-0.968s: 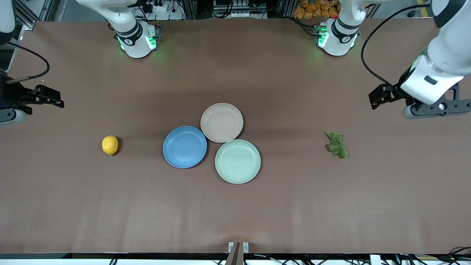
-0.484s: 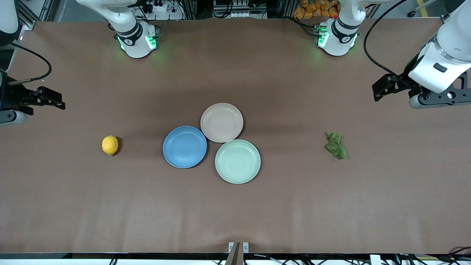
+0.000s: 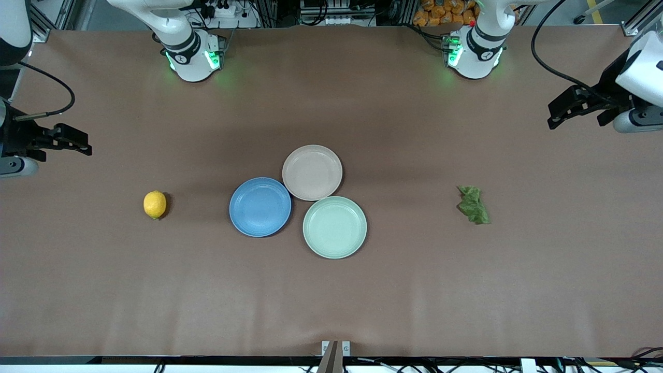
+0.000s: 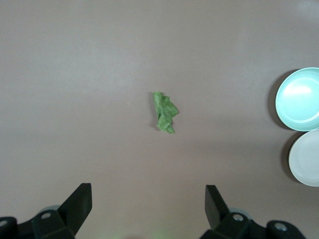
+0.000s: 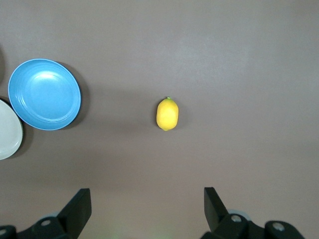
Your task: Pick lemon and lettuce from blue and beige plates
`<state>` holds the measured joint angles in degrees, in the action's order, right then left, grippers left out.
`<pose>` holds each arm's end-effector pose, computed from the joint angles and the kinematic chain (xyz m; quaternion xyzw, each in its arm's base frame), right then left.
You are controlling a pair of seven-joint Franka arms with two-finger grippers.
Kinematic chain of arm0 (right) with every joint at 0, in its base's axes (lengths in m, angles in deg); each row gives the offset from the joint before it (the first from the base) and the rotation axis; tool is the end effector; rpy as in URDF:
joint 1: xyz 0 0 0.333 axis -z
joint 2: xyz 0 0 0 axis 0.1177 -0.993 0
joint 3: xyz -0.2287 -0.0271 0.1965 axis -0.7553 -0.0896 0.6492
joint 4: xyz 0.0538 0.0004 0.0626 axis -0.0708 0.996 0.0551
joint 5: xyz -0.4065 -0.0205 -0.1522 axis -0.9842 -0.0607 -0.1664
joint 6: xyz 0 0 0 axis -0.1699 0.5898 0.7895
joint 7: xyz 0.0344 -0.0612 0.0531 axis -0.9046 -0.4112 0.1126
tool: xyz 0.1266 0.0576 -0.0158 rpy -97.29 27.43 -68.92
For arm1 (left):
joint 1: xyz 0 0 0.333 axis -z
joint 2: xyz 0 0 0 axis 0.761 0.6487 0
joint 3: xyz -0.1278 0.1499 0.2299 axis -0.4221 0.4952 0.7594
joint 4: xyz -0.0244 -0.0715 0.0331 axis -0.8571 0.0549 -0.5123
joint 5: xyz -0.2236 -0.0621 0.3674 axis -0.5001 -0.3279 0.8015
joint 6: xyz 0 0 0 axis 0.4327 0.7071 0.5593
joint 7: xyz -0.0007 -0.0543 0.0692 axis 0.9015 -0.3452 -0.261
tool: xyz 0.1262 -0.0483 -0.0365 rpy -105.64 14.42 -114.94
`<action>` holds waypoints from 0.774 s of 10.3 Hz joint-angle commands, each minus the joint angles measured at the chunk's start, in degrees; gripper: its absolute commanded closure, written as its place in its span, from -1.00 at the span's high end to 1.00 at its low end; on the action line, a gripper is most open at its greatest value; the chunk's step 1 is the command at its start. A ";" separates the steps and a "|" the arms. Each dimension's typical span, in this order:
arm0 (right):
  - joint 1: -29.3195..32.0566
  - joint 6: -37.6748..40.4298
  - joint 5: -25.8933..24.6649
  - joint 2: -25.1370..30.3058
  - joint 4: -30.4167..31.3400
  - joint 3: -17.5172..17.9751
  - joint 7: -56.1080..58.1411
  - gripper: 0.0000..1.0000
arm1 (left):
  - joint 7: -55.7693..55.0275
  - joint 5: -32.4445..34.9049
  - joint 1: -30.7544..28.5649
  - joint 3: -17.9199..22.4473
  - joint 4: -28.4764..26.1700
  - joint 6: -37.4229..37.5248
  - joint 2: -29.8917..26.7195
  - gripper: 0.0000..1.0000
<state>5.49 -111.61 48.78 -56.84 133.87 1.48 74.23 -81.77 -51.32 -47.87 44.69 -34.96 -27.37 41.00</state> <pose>0.6218 -0.0168 0.5495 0.9964 0.0678 -0.0510 0.0089 0.5818 -0.0899 0.6198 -0.9996 -0.0292 -0.0003 0.0036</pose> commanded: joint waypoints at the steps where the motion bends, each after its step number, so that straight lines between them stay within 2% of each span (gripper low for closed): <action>1: 0.92 0.24 -1.43 1.17 -1.53 0.39 -1.05 1.00 | 1.42 -0.83 -0.63 -0.05 -2.53 -0.33 -1.55 1.00; 3: 1.09 0.32 -1.52 1.26 -3.81 0.04 -1.13 1.00 | 4.29 -0.91 -2.55 -0.49 -2.79 -0.42 -1.55 1.00; 8: 1.45 -0.55 -1.34 1.87 -4.26 -1.02 -0.96 1.00 | 6.08 -1.09 -2.22 -0.49 -3.23 -0.42 -1.11 1.00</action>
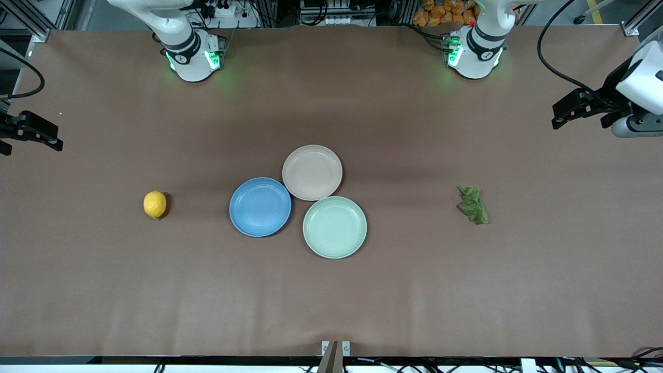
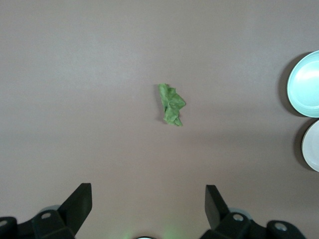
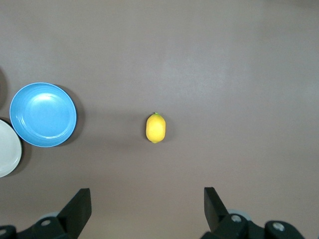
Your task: Pick lemon and lettuce from blue and beige plates
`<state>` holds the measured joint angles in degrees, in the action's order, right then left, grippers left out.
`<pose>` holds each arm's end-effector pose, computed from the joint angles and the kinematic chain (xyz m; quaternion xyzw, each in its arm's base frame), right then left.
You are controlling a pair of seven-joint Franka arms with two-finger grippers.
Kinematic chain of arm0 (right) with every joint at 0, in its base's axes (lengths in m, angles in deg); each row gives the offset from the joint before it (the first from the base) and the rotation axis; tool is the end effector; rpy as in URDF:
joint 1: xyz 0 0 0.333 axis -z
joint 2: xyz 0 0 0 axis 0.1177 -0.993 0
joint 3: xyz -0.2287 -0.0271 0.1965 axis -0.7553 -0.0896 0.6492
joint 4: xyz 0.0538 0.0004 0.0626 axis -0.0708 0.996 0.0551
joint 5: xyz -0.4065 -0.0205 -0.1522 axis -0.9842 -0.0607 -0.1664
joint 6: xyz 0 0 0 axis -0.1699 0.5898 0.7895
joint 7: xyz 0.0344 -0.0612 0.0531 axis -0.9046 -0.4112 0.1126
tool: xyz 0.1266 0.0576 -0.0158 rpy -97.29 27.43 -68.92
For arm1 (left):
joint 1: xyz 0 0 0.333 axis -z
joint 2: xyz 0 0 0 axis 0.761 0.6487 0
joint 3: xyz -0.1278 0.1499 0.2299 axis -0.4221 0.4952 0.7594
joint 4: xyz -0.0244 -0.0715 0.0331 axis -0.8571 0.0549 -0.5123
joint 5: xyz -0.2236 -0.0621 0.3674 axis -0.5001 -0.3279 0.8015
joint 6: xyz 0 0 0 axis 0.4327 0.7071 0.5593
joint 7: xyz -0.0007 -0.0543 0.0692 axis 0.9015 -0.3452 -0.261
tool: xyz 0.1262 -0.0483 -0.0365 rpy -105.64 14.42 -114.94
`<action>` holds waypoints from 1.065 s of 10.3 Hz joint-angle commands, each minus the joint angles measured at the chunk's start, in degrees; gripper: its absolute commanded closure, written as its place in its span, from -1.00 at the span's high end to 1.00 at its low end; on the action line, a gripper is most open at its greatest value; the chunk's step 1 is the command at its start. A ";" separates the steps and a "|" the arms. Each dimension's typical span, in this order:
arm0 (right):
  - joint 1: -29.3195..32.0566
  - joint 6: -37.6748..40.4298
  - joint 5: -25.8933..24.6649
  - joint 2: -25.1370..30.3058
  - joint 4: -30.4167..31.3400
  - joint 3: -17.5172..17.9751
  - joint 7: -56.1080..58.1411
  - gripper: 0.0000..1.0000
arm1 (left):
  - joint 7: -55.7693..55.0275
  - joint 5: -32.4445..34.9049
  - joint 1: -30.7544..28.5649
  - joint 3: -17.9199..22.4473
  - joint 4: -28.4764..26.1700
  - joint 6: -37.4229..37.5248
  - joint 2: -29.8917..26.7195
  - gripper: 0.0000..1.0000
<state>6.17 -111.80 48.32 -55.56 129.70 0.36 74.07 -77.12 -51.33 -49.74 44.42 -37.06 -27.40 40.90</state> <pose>0.6196 -0.0369 0.6005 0.9986 0.0502 -0.0026 0.0179 0.5828 -0.0736 0.6024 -0.9998 -0.0025 0.0170 0.0059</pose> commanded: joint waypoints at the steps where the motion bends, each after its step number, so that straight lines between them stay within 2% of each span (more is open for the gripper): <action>1: 0.77 -1.59 -0.70 0.51 -0.10 0.10 -0.89 1.00 | 1.52 -0.99 -0.52 -0.23 -1.05 -0.39 -1.01 1.00; 4: 0.77 -1.77 -0.79 0.59 -0.01 0.10 -5.44 1.00 | 1.34 -0.82 -0.78 -0.40 -0.43 -0.13 -1.18 1.00; 11: 0.86 -1.34 -0.09 0.42 -0.01 0.10 -8.17 1.00 | 1.52 -0.38 -0.78 0.04 -0.17 -0.31 -1.10 1.00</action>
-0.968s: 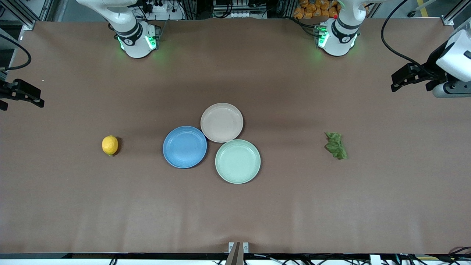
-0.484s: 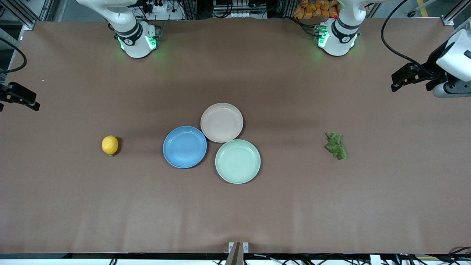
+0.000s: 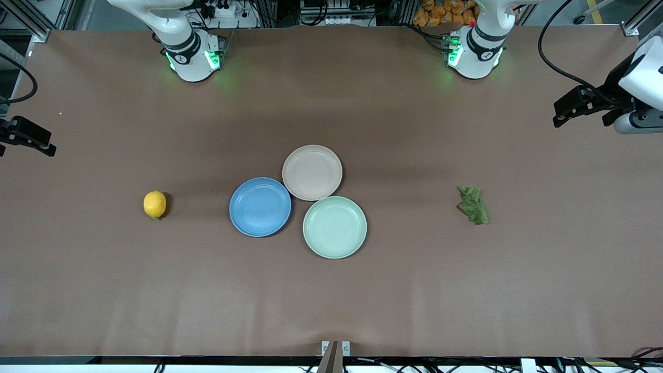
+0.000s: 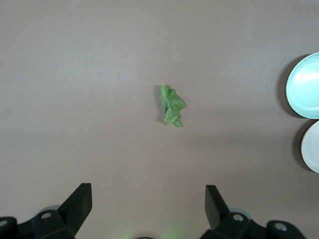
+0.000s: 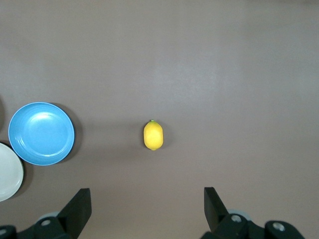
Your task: Pick lemon and lettuce from blue and beige plates
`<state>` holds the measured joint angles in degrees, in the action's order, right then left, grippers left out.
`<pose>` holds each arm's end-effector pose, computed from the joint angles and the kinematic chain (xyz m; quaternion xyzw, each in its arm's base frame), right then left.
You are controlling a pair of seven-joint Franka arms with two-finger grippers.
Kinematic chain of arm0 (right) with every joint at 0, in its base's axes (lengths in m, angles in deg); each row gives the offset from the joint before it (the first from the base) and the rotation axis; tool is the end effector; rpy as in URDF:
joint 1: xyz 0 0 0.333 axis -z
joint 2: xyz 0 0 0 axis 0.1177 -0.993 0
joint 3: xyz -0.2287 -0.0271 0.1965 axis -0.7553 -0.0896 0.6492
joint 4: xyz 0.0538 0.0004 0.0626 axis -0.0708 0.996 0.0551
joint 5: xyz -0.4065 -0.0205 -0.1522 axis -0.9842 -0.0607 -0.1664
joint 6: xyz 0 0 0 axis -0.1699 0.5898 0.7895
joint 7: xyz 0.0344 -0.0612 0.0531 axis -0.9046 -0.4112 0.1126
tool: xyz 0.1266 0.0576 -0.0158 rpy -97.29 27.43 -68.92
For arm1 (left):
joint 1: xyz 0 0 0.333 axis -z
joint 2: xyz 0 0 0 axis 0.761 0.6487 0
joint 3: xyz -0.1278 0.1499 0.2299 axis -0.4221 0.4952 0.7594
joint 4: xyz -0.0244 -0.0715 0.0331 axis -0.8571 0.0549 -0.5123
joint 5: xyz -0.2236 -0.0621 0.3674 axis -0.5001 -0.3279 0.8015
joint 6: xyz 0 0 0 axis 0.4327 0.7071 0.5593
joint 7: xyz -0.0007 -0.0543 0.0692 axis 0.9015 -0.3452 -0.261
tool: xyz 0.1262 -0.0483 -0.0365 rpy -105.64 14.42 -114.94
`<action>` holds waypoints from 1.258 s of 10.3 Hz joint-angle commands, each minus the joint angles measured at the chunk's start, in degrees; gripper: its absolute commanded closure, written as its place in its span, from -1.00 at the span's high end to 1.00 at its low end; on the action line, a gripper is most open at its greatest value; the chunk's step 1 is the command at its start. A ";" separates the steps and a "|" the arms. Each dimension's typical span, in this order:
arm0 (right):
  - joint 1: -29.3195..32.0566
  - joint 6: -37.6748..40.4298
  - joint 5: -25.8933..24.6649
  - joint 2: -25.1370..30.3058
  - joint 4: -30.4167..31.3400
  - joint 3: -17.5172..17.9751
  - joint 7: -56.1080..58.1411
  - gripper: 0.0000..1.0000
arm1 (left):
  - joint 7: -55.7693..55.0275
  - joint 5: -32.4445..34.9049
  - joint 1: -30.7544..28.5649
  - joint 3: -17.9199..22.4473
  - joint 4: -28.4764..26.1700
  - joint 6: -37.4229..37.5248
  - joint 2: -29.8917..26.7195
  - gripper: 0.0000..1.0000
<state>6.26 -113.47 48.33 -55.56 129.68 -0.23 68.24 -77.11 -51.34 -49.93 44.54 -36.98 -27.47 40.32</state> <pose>0.6231 -0.0441 0.6033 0.9997 -0.0063 0.0129 0.0193 0.5806 -0.0705 0.6091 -0.9999 -0.0051 0.0107 0.0056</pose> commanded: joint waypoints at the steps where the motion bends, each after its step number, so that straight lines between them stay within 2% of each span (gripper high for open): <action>1: 0.77 0.33 -0.10 0.42 -0.07 0.69 -3.14 1.00 | 1.51 -0.45 -0.25 0.27 -0.25 -0.23 -0.52 1.00; 3: 0.77 0.33 -0.10 0.42 0.01 0.69 -3.15 1.00 | 1.42 0.33 2.38 2.02 -0.25 -0.23 -0.43 1.00; 9: 1.82 -0.02 0.52 0.15 0.01 0.78 -3.06 1.00 | 1.42 1.22 3.36 3.35 0.10 -0.32 -0.35 1.00; 11: 3.13 0.16 3.84 0.24 0.10 0.69 -2.89 1.00 | 1.42 1.31 3.45 3.44 0.11 -0.23 -0.43 1.00; 13: 3.23 0.24 4.39 0.33 0.10 0.69 -2.62 1.00 | 1.51 1.22 3.89 3.70 0.11 -0.23 -0.43 1.00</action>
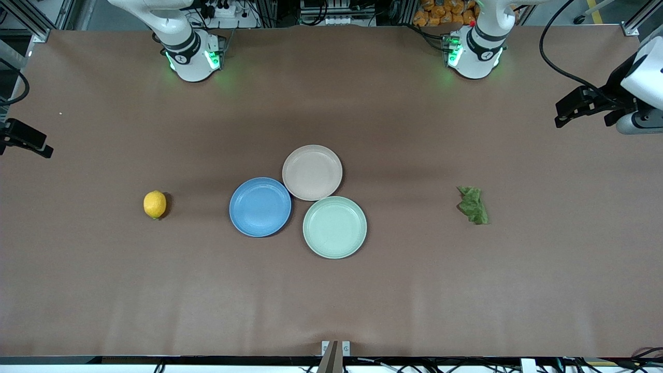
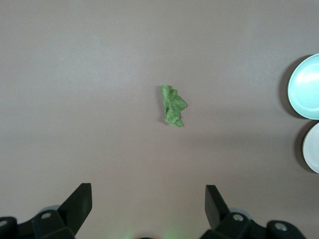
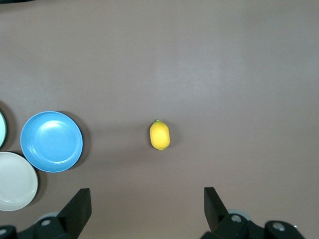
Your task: Pick lemon and lettuce from blue and beige plates
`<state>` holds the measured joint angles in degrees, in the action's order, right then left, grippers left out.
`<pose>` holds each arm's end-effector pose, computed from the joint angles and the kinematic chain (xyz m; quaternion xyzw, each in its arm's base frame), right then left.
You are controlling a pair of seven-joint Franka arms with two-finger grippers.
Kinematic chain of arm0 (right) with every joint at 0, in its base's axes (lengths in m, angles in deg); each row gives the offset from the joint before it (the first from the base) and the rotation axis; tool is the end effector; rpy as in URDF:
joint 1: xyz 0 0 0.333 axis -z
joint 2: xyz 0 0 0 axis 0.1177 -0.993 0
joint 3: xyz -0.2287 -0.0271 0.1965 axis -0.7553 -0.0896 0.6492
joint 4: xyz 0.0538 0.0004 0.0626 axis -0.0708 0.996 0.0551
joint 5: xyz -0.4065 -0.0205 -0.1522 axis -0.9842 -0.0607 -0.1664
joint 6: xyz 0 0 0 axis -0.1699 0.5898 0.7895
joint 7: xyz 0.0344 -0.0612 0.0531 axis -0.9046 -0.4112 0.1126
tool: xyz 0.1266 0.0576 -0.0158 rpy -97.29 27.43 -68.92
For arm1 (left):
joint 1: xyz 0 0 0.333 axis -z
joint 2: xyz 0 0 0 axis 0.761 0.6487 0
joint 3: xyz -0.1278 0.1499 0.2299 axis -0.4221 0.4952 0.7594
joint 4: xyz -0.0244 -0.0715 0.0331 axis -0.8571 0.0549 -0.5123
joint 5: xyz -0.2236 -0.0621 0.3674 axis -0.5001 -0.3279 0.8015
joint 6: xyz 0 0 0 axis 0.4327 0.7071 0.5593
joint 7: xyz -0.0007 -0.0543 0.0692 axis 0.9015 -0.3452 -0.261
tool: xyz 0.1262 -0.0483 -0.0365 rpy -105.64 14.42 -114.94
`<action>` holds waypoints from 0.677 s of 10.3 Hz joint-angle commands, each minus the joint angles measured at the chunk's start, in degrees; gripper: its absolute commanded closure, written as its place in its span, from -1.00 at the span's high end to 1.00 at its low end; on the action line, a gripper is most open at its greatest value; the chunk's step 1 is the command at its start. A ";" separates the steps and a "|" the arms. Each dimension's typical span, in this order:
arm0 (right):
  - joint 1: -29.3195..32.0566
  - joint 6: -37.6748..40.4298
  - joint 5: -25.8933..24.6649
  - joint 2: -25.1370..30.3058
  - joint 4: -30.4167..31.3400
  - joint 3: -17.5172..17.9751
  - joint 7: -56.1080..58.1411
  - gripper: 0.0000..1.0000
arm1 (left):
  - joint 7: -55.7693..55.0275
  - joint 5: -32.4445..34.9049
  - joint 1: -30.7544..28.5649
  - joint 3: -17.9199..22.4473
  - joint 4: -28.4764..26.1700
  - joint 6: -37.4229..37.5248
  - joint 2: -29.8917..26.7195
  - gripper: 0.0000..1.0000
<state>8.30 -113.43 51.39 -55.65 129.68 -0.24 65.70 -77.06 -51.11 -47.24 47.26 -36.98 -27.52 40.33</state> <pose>0.6223 -0.0587 0.6022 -0.9989 0.0447 -0.0134 0.0073 0.5809 -0.0695 0.6091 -0.9999 -0.0051 0.0101 0.0074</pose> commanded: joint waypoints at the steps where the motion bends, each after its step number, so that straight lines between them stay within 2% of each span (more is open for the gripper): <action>1: 1.18 0.20 1.24 0.42 0.10 0.70 -0.16 1.00 | 1.46 0.99 1.20 1.33 0.10 -0.27 -0.53 1.00; 7: 1.01 0.38 0.54 0.51 0.10 0.87 -0.34 1.00 | 1.37 1.07 1.12 1.42 -0.16 -0.09 -0.79 1.00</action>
<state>8.53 -113.41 51.53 -55.65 129.68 -0.08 65.70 -77.06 -51.06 -46.60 48.11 -36.80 -27.54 40.28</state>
